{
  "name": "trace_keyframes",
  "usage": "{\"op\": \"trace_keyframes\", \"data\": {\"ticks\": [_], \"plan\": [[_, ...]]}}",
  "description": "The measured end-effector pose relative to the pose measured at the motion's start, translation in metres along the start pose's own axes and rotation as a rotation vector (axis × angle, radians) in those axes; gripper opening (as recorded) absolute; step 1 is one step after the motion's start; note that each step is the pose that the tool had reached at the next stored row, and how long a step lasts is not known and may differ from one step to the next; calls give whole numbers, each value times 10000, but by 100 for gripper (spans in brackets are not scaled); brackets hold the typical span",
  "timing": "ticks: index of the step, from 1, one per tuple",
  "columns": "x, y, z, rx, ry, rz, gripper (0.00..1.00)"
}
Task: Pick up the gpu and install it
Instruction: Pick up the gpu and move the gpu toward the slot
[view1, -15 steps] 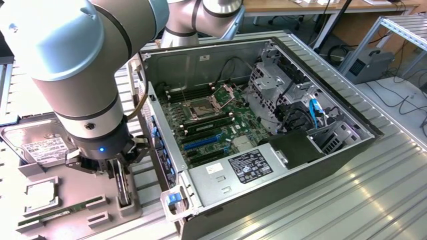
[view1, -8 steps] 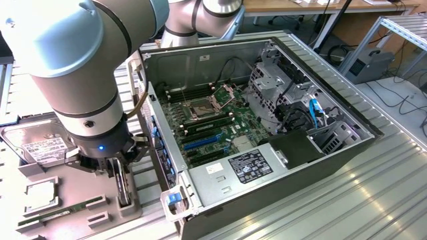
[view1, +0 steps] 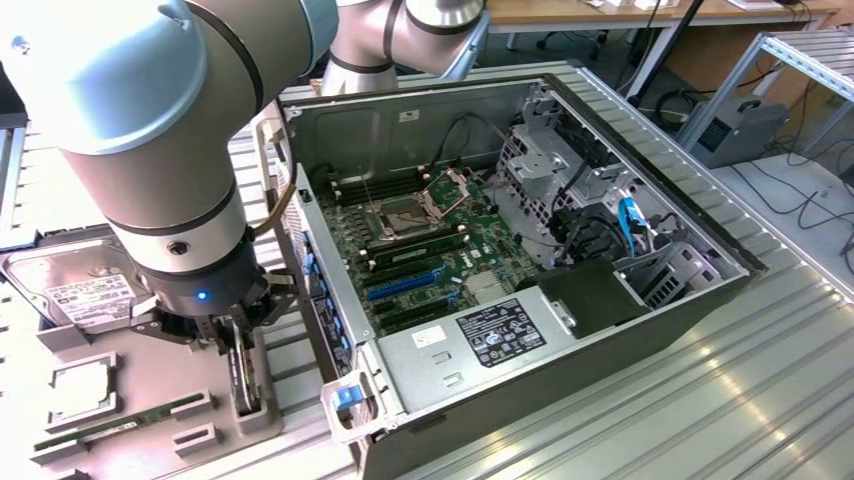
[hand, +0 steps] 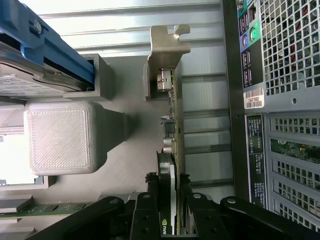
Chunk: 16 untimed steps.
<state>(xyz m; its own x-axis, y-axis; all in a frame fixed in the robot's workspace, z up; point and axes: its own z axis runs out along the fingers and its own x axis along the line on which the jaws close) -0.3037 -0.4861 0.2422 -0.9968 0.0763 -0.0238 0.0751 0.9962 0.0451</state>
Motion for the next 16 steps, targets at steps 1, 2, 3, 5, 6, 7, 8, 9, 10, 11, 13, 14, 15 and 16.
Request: {"op": "trace_keyframes", "data": {"ticks": [1, 2, 3, 5, 6, 7, 8, 9, 10, 11, 13, 14, 15, 16], "plan": [[0, 0, 0, 0, 0, 0, 27], [0, 0, 0, 0, 0, 0, 27], [0, 0, 0, 0, 0, 0, 27], [0, 0, 0, 0, 0, 0, 27], [0, 0, 0, 0, 0, 0, 27], [0, 0, 0, 0, 0, 0, 27], [0, 0, 0, 0, 0, -11, 27], [0, 0, 0, -3, 4, -97, 27], [0, 0, 0, -6, 12, -273, 27], [0, 0, 0, -6, 13, -276, 27], [0, 0, 0, -6, 13, -276, 27], [0, 1, -9, -6, 13, -276, 27], [-1, 1, -25, -6, 13, -276, 27], [-1, 2, -46, -6, 12, -276, 27]]}}
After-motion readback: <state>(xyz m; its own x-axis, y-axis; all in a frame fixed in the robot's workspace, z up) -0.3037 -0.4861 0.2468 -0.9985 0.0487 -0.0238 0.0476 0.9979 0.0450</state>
